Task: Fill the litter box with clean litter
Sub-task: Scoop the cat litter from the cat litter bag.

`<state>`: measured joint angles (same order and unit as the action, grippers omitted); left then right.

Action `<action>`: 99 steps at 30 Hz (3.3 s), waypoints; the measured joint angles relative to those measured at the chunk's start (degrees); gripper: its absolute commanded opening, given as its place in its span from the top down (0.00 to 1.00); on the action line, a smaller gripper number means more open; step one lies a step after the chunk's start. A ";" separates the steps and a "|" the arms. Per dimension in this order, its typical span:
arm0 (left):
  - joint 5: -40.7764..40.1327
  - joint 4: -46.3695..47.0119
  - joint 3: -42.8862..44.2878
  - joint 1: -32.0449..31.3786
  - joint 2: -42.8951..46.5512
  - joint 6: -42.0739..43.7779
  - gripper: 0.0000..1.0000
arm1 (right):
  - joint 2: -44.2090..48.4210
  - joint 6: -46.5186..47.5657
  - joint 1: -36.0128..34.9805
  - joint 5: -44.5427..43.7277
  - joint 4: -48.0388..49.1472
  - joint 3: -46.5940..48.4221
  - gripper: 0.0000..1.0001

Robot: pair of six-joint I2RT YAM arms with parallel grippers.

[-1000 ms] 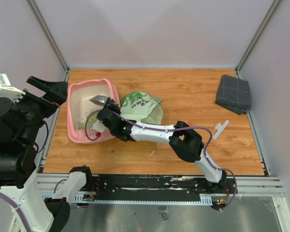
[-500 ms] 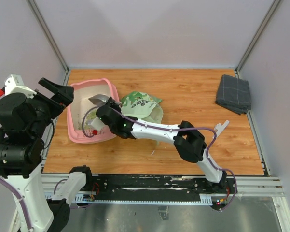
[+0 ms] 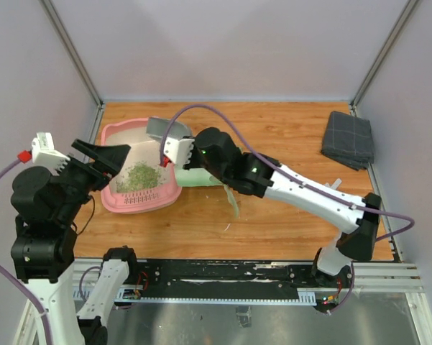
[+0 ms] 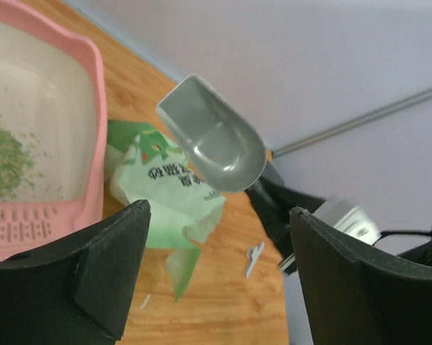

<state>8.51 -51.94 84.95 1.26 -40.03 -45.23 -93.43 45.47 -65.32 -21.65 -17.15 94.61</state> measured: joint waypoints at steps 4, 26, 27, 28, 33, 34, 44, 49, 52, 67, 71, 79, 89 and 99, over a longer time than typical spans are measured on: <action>6.23 3.48 -12.63 0.00 8.59 -2.34 0.23 | 4.98 -11.19 1.40 0.20 -9.25 0.42 0.99; 22.86 20.37 -44.94 -0.20 19.96 -11.26 0.41 | 23.85 -33.92 3.19 3.02 -55.63 0.48 0.99; 22.45 20.94 -44.94 -0.22 17.27 -10.12 0.41 | 22.77 -33.92 3.98 2.95 -56.98 0.48 0.99; 22.12 21.11 -44.96 -0.22 15.54 -9.40 0.39 | 21.84 -33.92 4.50 2.99 -57.79 0.48 0.99; 20.90 22.86 -46.95 -0.22 10.54 -6.58 0.33 | 15.43 -33.94 6.21 2.19 -60.43 0.87 0.99; 20.98 23.93 -48.22 -0.22 10.51 -6.58 0.32 | 14.34 -33.92 6.38 2.14 -60.57 0.92 0.99; 23.89 36.65 -56.74 -1.07 6.80 -10.71 0.38 | 6.86 -32.11 8.72 2.16 -59.39 2.73 0.99; 24.41 42.95 -57.27 -2.12 3.80 -12.55 0.38 | 0.15 -30.80 9.14 1.99 -59.45 8.15 0.99; 24.57 45.88 -57.29 -2.82 2.03 -12.87 0.37 | -3.72 -30.40 9.16 1.27 -60.11 11.67 0.99; 16.98 50.01 -56.96 -16.81 -0.96 -15.39 0.32 | -11.54 -29.46 11.30 -3.93 -58.84 16.46 0.99; 10.84 50.23 -59.10 -23.10 4.70 -19.58 0.35 | -11.13 -29.38 11.45 -3.89 -57.42 14.40 0.99; -6.05 56.83 -65.26 -38.29 5.07 -33.51 0.38 | -7.10 -28.94 11.52 -2.45 -53.09 9.66 0.99; -22.80 63.93 -62.03 -46.45 -9.07 -39.36 0.40 | -4.66 -28.65 11.56 0.22 -50.27 7.23 0.99; -27.45 69.75 -58.29 -46.58 -19.17 -38.86 1.00 | -1.53 -27.89 11.56 0.57 -48.65 3.87 0.99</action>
<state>-18.94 17.80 26.65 -45.32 -59.20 -84.09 -94.96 17.58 -53.76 -21.08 -65.80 98.48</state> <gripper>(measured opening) 0.044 0.231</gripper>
